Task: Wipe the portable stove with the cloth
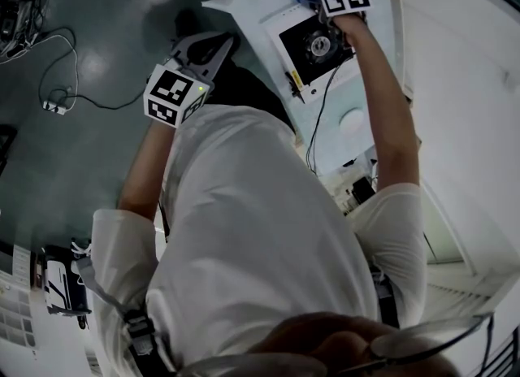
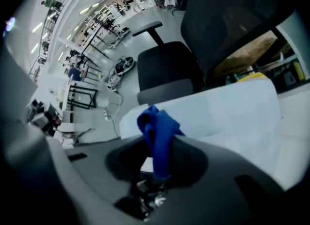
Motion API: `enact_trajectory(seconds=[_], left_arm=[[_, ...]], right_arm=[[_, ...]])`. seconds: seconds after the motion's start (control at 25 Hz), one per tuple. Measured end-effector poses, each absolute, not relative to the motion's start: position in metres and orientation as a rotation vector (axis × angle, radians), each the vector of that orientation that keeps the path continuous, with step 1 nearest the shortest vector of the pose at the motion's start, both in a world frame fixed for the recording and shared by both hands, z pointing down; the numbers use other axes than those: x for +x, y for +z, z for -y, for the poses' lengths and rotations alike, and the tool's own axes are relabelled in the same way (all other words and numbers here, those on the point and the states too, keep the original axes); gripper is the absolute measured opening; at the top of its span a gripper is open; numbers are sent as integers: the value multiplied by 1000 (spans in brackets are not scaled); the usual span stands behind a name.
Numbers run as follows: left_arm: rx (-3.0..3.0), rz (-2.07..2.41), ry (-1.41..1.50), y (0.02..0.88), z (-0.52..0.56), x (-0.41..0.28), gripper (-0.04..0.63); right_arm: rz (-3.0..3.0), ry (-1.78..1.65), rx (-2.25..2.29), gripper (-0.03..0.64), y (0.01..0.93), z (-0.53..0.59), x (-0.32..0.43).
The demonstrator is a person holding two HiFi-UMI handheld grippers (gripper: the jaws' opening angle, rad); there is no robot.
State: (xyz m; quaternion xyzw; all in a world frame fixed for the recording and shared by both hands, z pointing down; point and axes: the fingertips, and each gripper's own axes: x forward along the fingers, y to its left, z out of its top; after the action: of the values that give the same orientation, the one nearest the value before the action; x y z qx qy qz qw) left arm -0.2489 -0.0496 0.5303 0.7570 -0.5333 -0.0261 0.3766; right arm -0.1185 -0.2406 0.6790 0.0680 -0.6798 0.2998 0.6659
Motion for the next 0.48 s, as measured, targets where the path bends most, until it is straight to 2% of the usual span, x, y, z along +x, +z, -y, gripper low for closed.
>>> enact_trajectory(seconds=[0.48], left_arm=[[1925, 1374, -81, 531, 41, -256, 33]], right_arm=[[1511, 765, 135, 115, 682, 207, -131]])
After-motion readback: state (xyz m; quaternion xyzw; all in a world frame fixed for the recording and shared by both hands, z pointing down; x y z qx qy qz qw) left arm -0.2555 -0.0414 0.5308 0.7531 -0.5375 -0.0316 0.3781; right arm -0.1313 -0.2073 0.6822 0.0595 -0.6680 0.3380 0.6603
